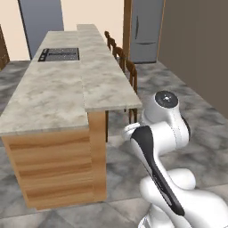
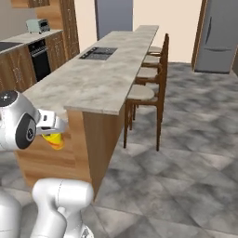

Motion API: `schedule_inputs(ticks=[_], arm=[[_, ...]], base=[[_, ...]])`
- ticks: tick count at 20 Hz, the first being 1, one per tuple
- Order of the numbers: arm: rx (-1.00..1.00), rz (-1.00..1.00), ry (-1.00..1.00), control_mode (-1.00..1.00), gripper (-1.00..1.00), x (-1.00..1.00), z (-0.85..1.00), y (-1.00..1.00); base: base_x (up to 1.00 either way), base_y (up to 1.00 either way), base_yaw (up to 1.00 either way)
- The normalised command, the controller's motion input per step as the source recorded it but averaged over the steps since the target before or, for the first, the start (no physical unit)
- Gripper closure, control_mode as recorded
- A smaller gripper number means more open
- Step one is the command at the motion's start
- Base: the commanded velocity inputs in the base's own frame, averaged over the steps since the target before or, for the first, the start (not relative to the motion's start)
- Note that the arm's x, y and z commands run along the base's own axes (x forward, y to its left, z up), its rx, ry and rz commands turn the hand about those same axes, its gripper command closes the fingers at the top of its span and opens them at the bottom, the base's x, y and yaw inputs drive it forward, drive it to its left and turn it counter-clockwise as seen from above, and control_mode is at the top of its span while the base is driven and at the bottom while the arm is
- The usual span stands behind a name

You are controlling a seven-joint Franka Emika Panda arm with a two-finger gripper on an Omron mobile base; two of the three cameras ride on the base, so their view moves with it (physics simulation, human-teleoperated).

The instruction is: Place the pitcher and cup on the dining counter for serving.

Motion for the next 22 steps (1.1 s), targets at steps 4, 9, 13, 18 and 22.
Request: schedule_inputs(ticks=[4, 9, 13, 18, 22], arm=[[0.00, 0.00, 0.00, 1.00, 1.00, 0.00, 0.00, 0.00], [0.00, 0.00, 0.00, 1.00, 1.00, 0.00, 0.00, 0.00], [0.00, 0.09, 0.00, -1.00, 1.00, -0.36, 0.92, 0.00], [-0.01, 0.07, 0.00, -1.00, 1.00, 0.25, 1.00, 0.00], [-0.07, 0.15, 0.00, -1.00, 1.00, 0.99, 0.69, -0.17]], base=[[0.60, -0.39, 0.14], [0.22, -0.11, 0.09], [0.00, 0.00, 0.00], [0.00, 0.00, 0.00], [0.00, 0.00, 0.00]])
